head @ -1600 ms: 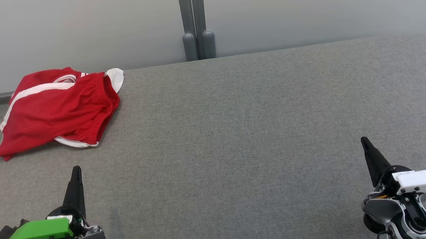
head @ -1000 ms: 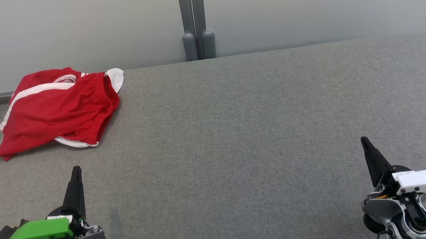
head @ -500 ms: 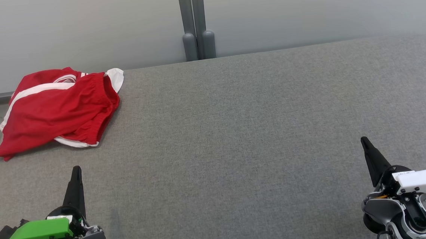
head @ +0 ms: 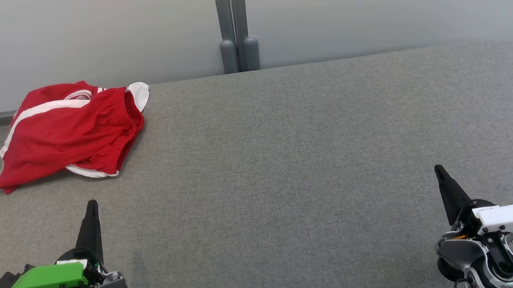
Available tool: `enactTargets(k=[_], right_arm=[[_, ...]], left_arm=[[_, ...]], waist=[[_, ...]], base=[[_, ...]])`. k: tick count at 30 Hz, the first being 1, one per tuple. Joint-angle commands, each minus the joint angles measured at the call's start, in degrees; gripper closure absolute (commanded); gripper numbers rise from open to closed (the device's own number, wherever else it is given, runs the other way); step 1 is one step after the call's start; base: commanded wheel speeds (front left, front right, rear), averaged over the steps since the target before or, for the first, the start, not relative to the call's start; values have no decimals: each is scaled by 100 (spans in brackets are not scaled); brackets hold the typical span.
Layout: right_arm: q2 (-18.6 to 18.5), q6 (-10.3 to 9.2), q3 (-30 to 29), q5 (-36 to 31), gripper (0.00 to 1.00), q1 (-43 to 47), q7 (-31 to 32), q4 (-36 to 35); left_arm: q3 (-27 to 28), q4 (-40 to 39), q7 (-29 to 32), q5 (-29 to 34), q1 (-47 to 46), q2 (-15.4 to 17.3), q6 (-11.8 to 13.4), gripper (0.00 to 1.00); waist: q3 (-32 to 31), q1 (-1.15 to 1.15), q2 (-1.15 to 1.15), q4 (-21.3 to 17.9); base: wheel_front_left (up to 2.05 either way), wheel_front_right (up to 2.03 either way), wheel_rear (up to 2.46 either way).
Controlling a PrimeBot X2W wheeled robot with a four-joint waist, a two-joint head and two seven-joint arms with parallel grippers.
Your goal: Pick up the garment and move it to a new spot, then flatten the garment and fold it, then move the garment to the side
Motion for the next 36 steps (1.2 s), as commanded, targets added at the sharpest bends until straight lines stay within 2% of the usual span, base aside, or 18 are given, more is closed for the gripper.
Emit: enactTargets(k=[1, 36], right_arm=[[-2, 5, -1, -22, 100, -35, 11, -24], [-3, 5, -1, -22, 100, -35, 11, -25]], left_arm=[[8, 0, 13, 0, -76, 35, -32, 100], [8, 0, 13, 1, -76, 35, -32, 100]], waist=[[0, 0, 0, 0], [0, 0, 0, 0]], base=[[0, 0, 0], [0, 0, 0]])
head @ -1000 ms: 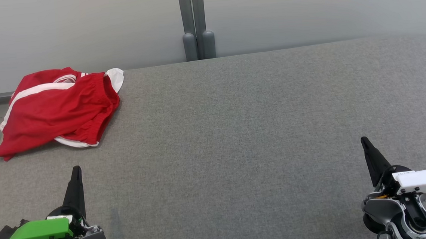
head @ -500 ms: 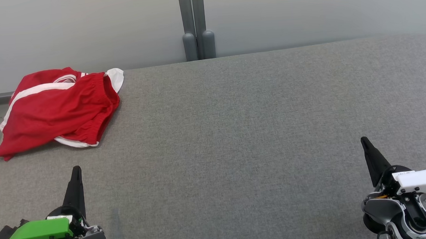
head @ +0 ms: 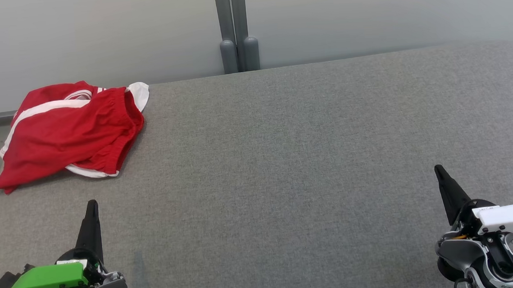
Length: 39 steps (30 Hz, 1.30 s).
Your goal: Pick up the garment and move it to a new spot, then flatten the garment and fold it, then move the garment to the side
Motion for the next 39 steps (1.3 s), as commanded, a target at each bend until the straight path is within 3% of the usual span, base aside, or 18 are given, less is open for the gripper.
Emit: enactTargets(k=[1, 22, 23, 39], right_arm=[[-4, 5, -1, -22, 100, -34, 11, -25], [-4, 5, -1, -22, 100, -35, 11, -25], [0, 0, 2, -1, 0, 1, -2, 2], [39, 0, 276, -262, 0, 170, -362, 101]], left_arm=[[8, 0, 13, 1, -76, 35, -32, 100], [8, 0, 13, 1, -76, 36, -32, 100], [-2, 1, -2, 1, 1, 0, 1, 0], [-200, 24, -361, 268, 241, -26, 19, 0]], waist=[[0, 0, 0, 0], [0, 0, 0, 0], [0, 0, 0, 0], [4, 0, 0, -1]], base=[[0, 0, 0], [0, 0, 0], [0, 0, 0], [0, 0, 0]])
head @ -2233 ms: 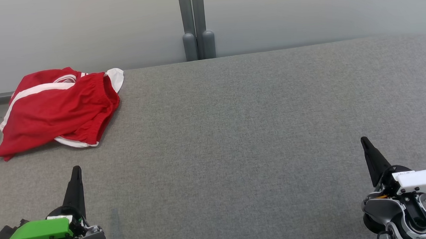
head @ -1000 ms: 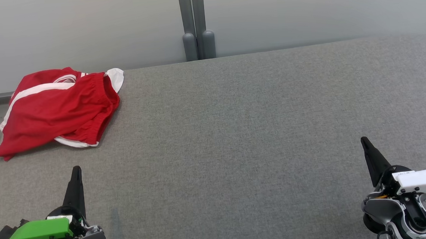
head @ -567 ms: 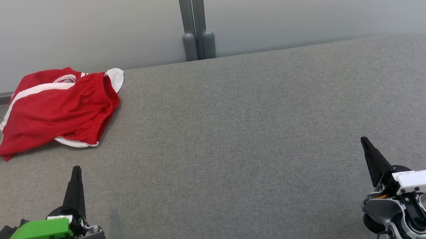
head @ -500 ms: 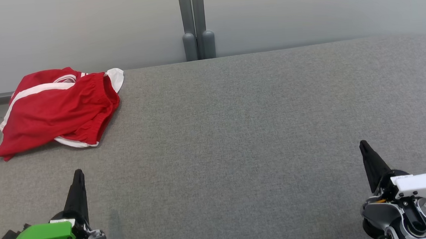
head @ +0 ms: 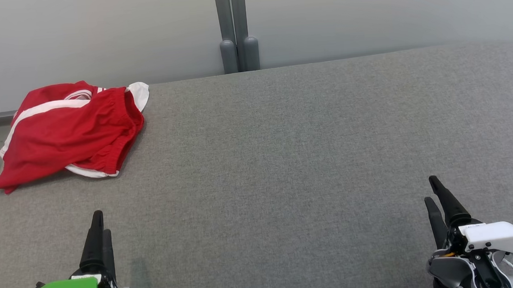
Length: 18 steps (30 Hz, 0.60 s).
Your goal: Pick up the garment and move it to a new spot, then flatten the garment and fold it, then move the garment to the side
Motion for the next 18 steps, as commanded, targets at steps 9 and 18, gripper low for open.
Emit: enactTargets(k=[9, 18], right_arm=[[-38, 1, 53, -721, 0, -52, -272, -322], [-44, 1, 83, -1576, 0, -17, -474, -598]], left_arm=[[-85, -362, -272, 866, -30, 32, 106, 0], [-264, -653, -475, 1837, 11, 39, 260, 0]], waist=[[5, 0, 0, 4], [10, 0, 0, 7]], base=[[0, 0, 0], [0, 0, 0]])
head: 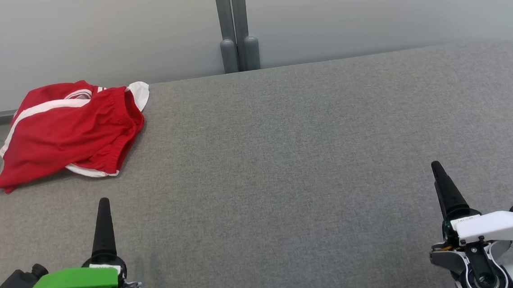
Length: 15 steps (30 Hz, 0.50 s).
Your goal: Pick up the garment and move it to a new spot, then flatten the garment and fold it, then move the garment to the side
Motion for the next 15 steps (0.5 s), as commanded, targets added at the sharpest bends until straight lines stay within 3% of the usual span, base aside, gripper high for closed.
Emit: enactTargets(k=[1, 15], right_arm=[[-34, 2, 25, -243, 0, -22, -67, -158], [-43, 2, 285, -1851, 0, 38, -349, -505]], left_arm=[[-39, -152, -62, 321, -30, 36, 30, 0], [-242, -405, -342, 1872, 55, 46, 238, 0]], waist=[[1, 0, 0, 1], [13, 0, 0, 2]], base=[[0, 0, 0], [0, 0, 0]])
